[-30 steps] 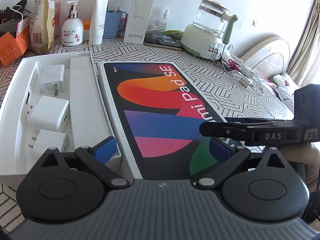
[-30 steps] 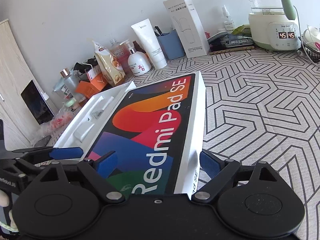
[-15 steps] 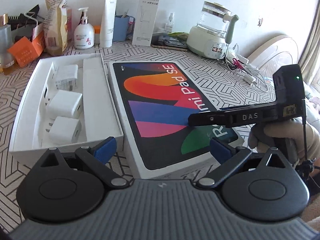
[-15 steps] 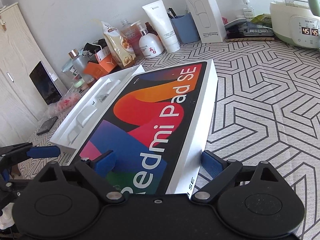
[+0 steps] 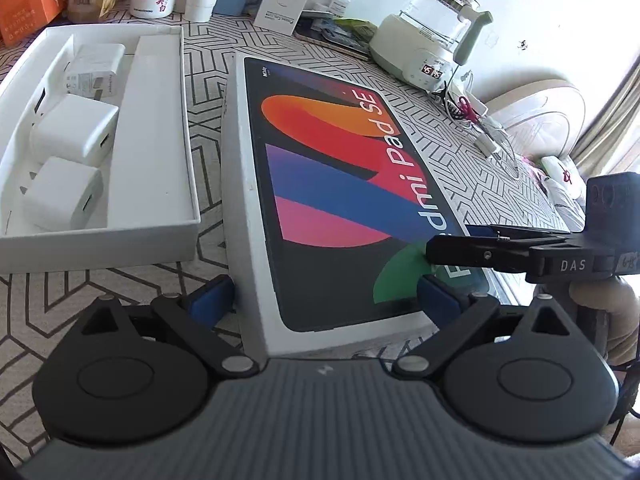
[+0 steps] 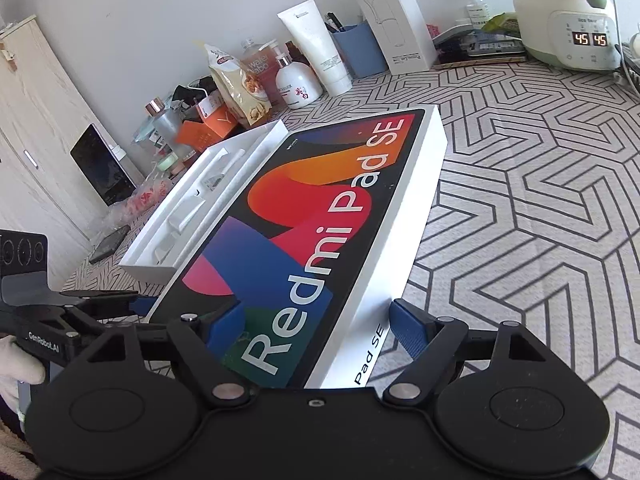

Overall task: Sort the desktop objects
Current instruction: 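Lift the Redmi Pad SE lid with both tools toward the white tray box, then carry the lid over the white tray box with both tools, aligning its edges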

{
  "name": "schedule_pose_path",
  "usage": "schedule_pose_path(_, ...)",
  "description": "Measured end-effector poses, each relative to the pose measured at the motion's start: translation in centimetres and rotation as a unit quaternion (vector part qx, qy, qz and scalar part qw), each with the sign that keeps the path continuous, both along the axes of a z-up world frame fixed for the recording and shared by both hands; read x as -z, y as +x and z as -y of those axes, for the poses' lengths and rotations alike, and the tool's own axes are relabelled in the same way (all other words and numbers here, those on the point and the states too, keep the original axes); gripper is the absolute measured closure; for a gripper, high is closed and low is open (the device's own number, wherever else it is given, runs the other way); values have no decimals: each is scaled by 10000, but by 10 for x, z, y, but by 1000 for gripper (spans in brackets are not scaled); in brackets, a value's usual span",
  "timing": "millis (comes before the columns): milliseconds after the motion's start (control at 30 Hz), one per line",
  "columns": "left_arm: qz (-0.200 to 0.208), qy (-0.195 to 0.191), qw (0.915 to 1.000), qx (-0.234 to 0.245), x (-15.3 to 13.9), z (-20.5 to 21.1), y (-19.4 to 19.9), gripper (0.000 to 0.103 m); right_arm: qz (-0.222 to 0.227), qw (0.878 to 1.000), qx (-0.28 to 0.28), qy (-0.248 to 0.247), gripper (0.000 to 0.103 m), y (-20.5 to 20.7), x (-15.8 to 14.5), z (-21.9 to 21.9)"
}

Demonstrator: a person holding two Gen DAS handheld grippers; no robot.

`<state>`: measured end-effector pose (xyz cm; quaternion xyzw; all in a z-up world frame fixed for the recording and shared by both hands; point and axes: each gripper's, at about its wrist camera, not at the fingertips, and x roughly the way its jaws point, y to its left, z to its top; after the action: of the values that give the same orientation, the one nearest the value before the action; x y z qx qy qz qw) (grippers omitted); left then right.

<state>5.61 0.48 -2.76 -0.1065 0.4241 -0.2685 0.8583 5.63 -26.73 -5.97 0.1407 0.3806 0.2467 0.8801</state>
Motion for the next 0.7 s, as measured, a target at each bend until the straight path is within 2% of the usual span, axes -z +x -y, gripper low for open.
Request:
schedule_pose_path(167,15,6,9999,-156,4,-2,14,0,9,9997,263,19,16,7,2,3)
schedule_pose_path(267,33,-40,9999,-105,6,4,18,0,60,9999,113,14,14,16,4,-3)
schedule_pose_path(433,208,183,9993,-238,4,16,15,0,243,9995,142,-155,8,17,5,-19)
schedule_pose_path(567,561,290,9979,-161,-6,17,6,0,211,9994,265,-20,8,10,0,-17)
schedule_pose_path(700,876,204,9959,-136,-21,12,-5,0,515,9981,325,-71,8,-5,-16,-21)
